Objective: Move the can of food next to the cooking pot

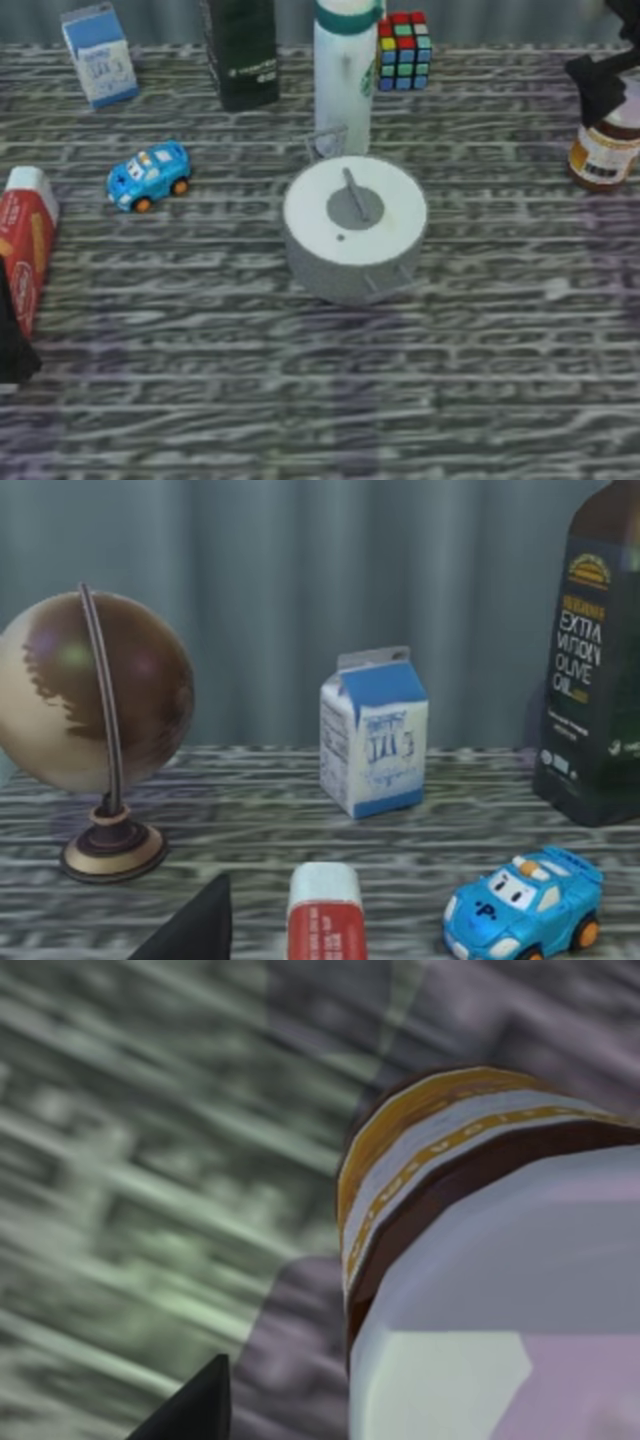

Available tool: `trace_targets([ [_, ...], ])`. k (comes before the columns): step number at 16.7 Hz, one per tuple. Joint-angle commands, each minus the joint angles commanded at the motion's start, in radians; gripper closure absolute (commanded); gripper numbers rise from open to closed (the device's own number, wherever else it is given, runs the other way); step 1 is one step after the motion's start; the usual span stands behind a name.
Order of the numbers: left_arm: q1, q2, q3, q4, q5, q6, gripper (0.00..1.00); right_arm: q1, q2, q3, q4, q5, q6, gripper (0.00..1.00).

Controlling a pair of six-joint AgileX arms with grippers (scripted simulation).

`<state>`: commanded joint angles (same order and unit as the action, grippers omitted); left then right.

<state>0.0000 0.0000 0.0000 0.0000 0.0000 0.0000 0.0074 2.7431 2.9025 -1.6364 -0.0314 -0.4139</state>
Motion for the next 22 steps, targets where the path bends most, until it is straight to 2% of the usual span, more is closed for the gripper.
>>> trace_targets([
  [9, 0.0, 0.0, 0.0, 0.0, 0.0, 0.0, 0.0, 0.004, 0.241, 0.329, -0.084, 0.004, 0.003, 0.0],
  [14, 0.0, 0.0, 0.0, 0.0, 0.0, 0.0, 0.0, 0.004, 0.259, 0.349, -0.09, 0.005, 0.004, 0.0],
  [22, 0.0, 0.0, 0.0, 0.0, 0.0, 0.0, 0.0, 0.004, 0.259, 0.349, -0.09, 0.005, 0.004, 0.6],
])
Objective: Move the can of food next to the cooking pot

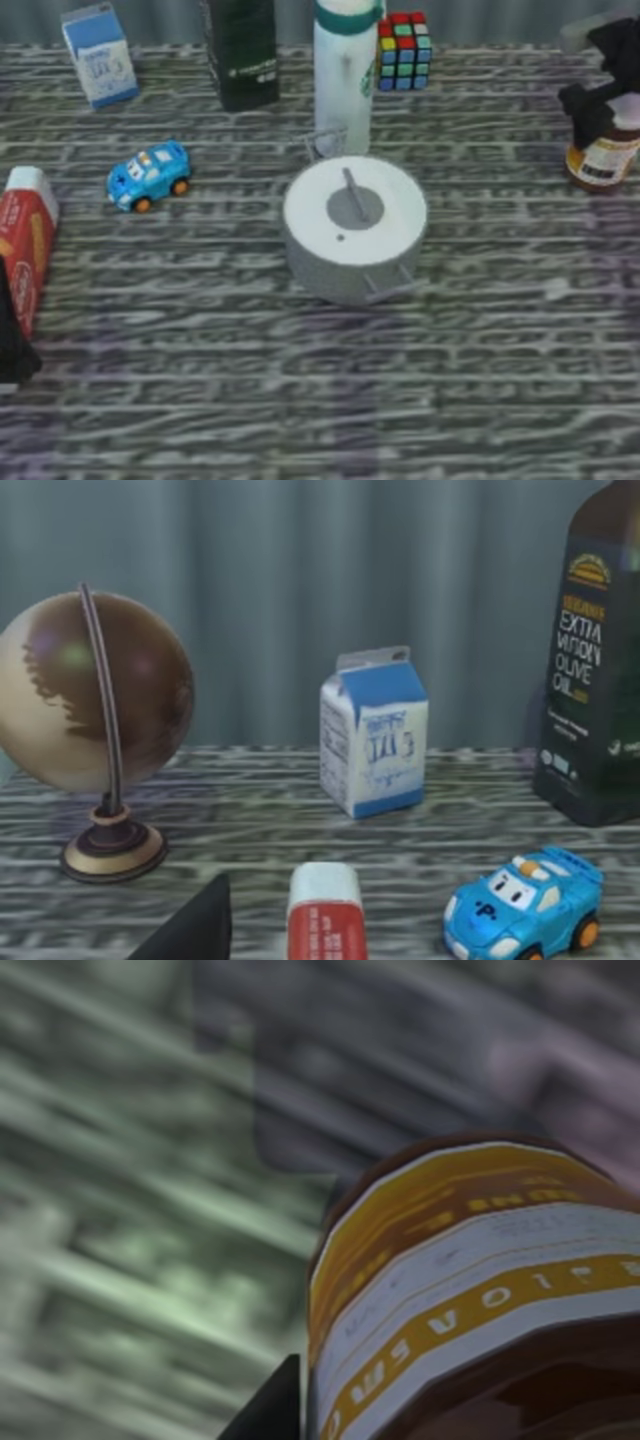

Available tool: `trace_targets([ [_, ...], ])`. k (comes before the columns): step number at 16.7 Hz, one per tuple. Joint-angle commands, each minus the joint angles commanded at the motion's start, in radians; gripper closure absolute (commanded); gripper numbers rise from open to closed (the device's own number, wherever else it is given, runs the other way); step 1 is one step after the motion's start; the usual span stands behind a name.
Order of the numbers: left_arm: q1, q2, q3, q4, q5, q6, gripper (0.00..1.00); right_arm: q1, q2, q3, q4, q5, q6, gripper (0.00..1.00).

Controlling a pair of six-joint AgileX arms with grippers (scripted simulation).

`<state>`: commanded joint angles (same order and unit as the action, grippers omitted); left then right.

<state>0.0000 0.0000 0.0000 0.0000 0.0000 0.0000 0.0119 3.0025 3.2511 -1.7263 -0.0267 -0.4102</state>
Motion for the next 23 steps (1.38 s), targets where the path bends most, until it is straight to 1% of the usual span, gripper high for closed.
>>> trace_targets([
  [5, 0.0, 0.0, 0.0, 0.0, 0.0, 0.0, 0.0, 0.0, 0.0, 0.0, 0.0, 0.0, 0.0, 0.98],
  [6, 0.0, 0.0, 0.0, 0.0, 0.0, 0.0, 0.0, 0.0, 0.0, 0.0, 0.0, 0.0, 0.0, 1.0],
  [15, 0.0, 0.0, 0.0, 0.0, 0.0, 0.0, 0.0, -0.002, -0.002, -0.002, 0.001, 0.0, 0.002, 1.0],
  [17, 0.0, 0.0, 0.0, 0.0, 0.0, 0.0, 0.0, -0.001, -0.032, -0.034, 0.014, -0.001, 0.002, 1.0],
  [20, 0.0, 0.0, 0.0, 0.0, 0.0, 0.0, 0.0, 0.001, -0.139, -0.163, 0.061, -0.001, 0.003, 1.0],
  [23, 0.0, 0.0, 0.0, 0.0, 0.0, 0.0, 0.0, 0.003, -0.29, -0.381, 0.125, -0.003, 0.004, 1.0],
])
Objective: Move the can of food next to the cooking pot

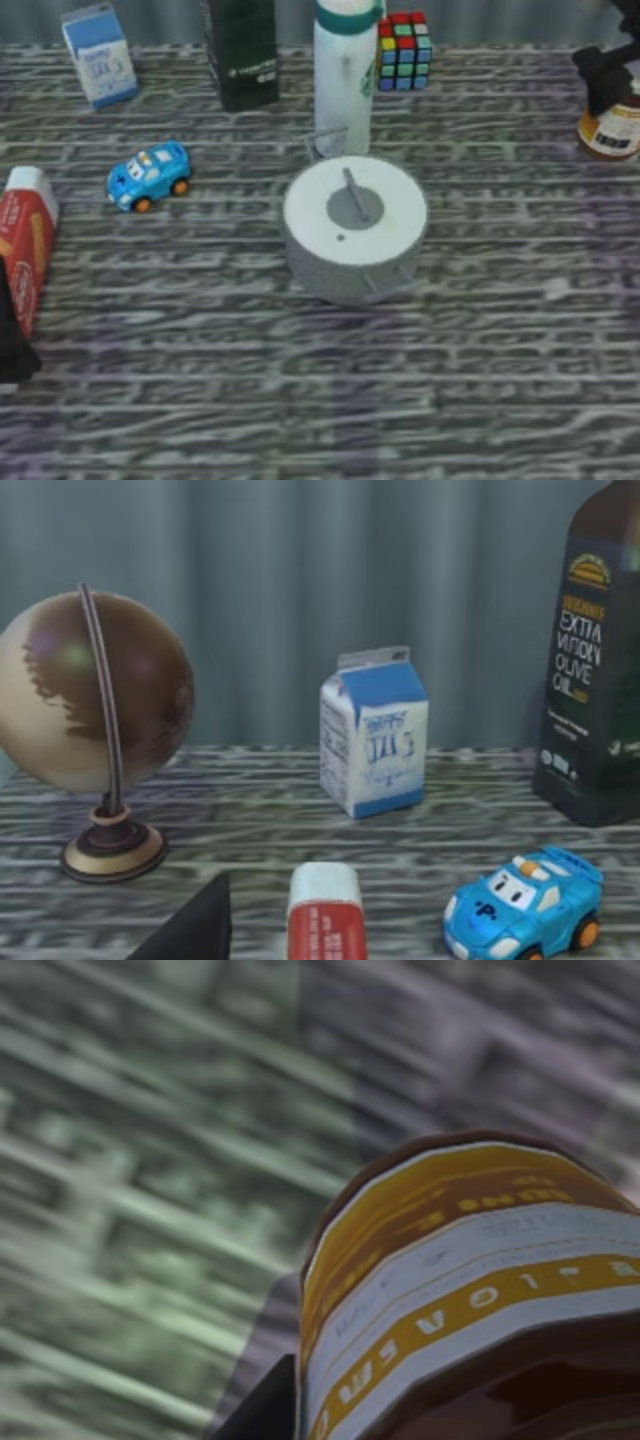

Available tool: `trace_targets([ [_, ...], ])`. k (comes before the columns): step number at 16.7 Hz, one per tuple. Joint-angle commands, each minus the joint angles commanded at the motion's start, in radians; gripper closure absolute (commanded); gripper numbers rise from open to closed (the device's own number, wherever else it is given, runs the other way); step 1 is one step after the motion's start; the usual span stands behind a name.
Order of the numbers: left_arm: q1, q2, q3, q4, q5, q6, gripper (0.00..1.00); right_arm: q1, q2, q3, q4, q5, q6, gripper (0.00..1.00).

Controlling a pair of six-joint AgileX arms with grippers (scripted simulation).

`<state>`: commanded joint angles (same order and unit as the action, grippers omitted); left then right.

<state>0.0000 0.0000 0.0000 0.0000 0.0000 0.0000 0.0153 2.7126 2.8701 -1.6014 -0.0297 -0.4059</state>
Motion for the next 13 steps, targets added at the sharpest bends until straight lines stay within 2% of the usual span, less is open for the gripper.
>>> trace_targets([
  [8, 0.0, 0.0, 0.0, 0.0, 0.0, 0.0, 0.0, 0.01, -0.449, -0.713, 0.182, -0.006, 0.002, 1.0],
  [13, 0.0, 0.0, 0.0, 0.0, 0.0, 0.0, 0.0, 0.014, -0.608, -0.895, 0.252, -0.008, 0.001, 1.0],
])
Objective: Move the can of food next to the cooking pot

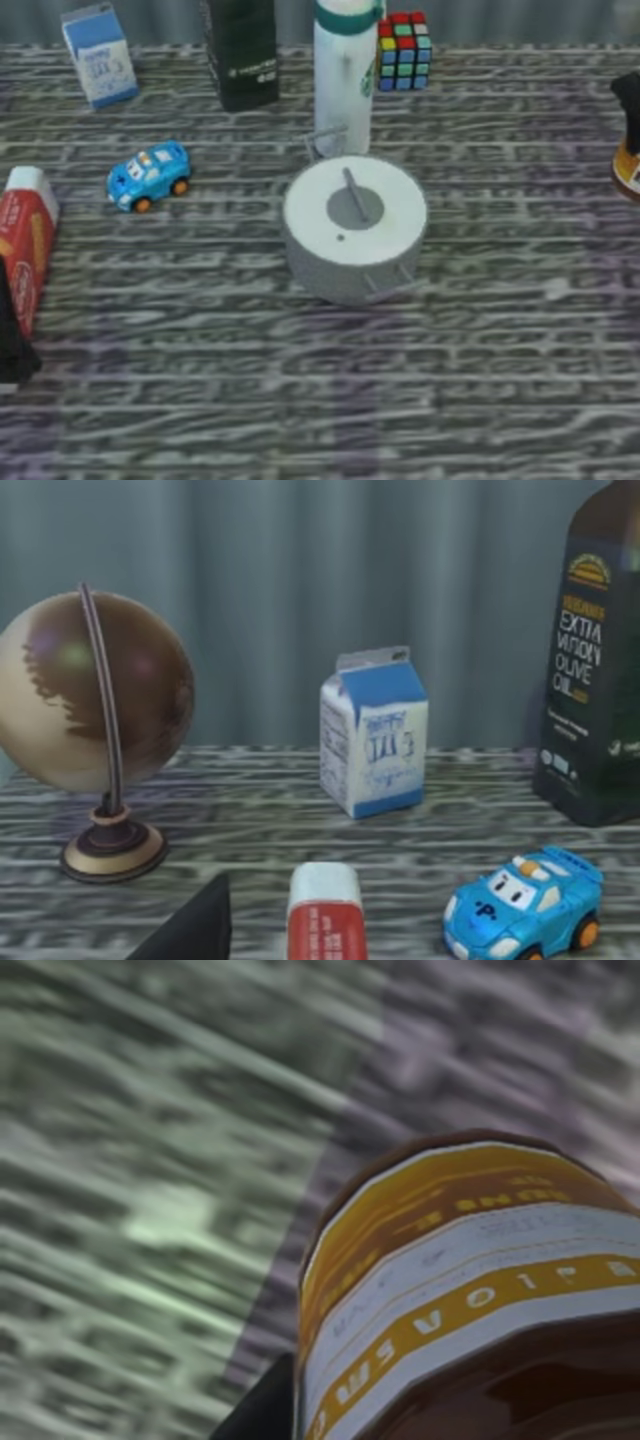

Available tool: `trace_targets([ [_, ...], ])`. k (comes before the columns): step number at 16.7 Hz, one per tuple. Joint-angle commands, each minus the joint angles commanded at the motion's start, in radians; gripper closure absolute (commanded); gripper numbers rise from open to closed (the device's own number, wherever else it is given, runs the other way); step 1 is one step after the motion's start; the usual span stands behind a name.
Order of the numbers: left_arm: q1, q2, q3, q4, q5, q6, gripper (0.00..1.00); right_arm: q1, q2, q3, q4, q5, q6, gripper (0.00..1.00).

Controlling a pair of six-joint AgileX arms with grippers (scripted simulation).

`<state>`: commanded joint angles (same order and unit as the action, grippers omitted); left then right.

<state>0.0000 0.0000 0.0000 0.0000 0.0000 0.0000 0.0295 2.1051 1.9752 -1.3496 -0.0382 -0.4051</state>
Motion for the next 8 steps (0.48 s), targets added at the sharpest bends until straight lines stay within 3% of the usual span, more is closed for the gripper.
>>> trace_targets([
  [8, 0.0, 0.0, 0.0, 0.0, 0.0, 0.0, 0.0, 0.01, 0.0, -0.011, 0.011, 0.004, 0.04, 1.0],
])
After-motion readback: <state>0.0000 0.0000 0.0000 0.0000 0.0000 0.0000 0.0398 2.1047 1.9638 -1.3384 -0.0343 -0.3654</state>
